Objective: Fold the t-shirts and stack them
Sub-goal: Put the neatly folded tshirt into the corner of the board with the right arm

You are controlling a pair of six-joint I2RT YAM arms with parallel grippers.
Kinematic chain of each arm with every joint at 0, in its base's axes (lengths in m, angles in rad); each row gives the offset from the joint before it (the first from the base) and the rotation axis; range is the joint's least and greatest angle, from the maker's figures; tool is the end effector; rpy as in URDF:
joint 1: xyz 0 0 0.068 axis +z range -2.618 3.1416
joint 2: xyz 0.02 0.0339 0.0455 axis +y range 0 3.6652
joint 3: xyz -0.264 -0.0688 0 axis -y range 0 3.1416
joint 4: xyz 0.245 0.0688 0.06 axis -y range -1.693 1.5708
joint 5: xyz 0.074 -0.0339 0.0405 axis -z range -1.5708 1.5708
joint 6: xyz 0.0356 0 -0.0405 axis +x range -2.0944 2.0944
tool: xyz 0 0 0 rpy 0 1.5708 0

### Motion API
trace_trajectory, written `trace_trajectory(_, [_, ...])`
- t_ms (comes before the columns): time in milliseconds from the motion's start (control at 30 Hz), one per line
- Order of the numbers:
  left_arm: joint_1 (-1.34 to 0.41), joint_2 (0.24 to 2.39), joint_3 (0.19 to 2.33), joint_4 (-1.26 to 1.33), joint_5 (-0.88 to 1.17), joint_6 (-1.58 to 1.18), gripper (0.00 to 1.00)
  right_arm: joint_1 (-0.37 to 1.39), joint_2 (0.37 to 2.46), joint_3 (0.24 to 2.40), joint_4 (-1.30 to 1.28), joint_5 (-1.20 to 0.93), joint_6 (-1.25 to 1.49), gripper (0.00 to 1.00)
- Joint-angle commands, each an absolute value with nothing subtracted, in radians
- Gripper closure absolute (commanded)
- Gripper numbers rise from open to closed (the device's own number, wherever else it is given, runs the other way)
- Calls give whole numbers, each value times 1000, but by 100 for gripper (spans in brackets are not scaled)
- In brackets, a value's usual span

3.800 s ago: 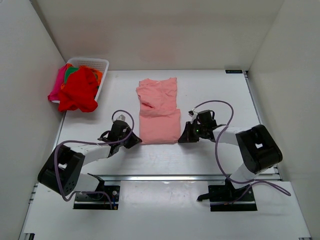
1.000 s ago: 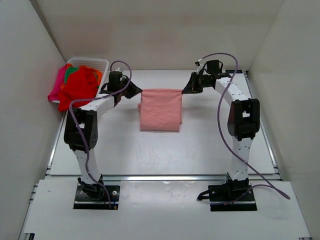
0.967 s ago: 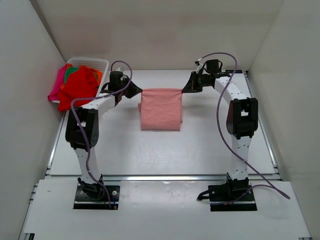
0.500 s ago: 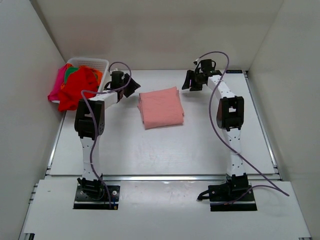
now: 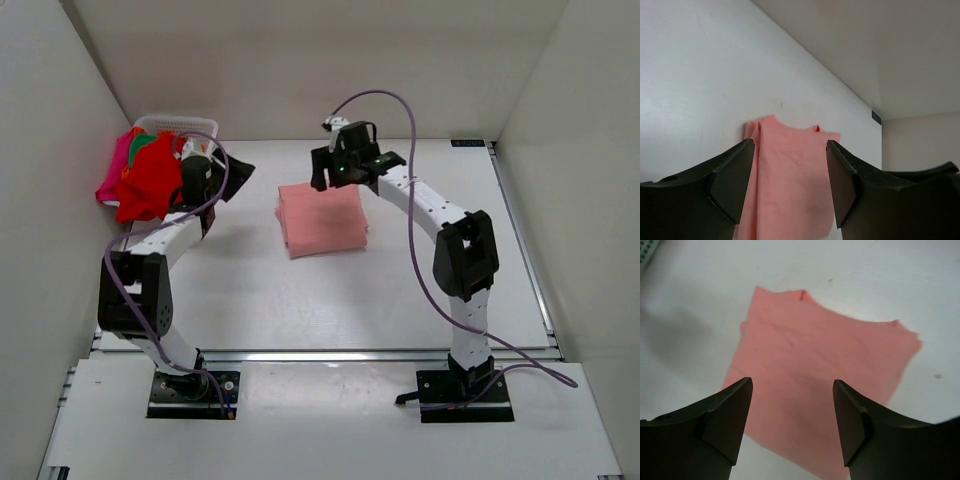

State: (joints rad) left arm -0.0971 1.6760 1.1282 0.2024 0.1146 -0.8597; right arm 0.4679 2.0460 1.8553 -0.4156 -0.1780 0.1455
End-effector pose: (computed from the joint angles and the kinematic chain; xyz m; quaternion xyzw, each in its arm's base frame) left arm 0.3888 -0.0420 0.2626 -0.2734 0.7704 -0.3059 0.4881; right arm 0.4276 0.2232 0.2986 -0.1823 0.8644 0.2145 0.4166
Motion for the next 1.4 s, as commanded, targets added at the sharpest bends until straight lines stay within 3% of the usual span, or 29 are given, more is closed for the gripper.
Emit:
trace_trajectory(0, [-100, 1557, 970, 225, 150, -897, 30, 527, 2085, 1816, -406, -126, 164, 35])
trace_trajectory(167, [-113, 1505, 942, 146, 159, -838, 30, 551, 2056, 1717, -373, -63, 207, 31])
trace_trajectory(300, [-153, 1548, 969, 124, 204, -778, 29, 502, 1905, 1528, -270, -60, 250, 30])
trace_trajectory(633, [-227, 1640, 983, 178, 233, -816, 30, 264, 1874, 1348, -103, -307, 367, 28])
trace_trajectory(967, [-192, 1625, 954, 166, 236, -795, 30, 241, 2112, 1534, -103, -498, 431, 27])
trace_trajectory(1200, [-184, 1624, 936, 176, 248, -798, 30, 276, 2209, 1641, -290, -388, 388, 27])
trace_trajectory(1367, [-181, 1617, 917, 189, 239, -808, 30, 290, 2322, 1839, -524, -469, 285, 38])
